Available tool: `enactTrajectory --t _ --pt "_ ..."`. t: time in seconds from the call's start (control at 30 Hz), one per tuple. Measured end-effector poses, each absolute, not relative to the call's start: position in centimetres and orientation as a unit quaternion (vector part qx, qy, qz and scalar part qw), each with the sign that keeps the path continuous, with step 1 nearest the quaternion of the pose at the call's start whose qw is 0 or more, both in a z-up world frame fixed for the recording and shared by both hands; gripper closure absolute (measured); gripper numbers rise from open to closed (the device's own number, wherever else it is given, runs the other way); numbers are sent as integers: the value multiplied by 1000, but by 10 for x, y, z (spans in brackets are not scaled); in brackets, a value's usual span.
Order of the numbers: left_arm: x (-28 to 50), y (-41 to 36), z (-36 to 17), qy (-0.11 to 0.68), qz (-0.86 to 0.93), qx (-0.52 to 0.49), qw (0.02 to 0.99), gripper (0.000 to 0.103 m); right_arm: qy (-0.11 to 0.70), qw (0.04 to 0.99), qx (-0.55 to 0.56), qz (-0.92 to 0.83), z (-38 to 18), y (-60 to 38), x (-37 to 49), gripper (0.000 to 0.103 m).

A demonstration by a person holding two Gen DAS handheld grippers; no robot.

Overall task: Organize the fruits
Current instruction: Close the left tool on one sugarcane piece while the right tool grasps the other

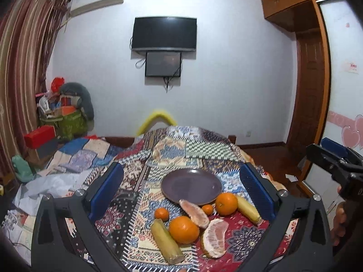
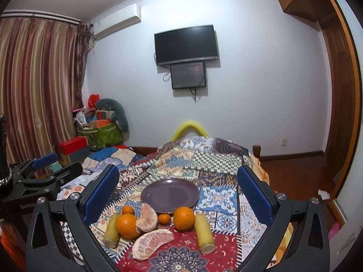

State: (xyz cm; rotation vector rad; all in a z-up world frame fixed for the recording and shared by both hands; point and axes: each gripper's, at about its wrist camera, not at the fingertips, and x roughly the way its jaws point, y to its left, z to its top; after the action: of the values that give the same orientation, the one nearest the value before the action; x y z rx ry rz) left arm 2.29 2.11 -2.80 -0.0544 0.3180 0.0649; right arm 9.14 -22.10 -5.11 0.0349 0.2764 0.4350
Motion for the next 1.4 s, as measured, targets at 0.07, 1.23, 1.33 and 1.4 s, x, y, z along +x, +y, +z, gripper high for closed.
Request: enactTrajectory --t 0.07,1.23,1.33,1.4 --pt "27 25 -36 170 38 -26 984 0 147 967 15 206 -58 -222 97 0" --pt "99 73 -189 440 31 -74 894 35 377 904 -22 200 -184 -233 195 12" --pt "98 70 -192 446 25 -74 892 35 394 895 -18 209 -195 -230 203 20" --pt "97 70 -194 451 20 -78 889 35 405 889 -17 214 -201 -229 206 28"
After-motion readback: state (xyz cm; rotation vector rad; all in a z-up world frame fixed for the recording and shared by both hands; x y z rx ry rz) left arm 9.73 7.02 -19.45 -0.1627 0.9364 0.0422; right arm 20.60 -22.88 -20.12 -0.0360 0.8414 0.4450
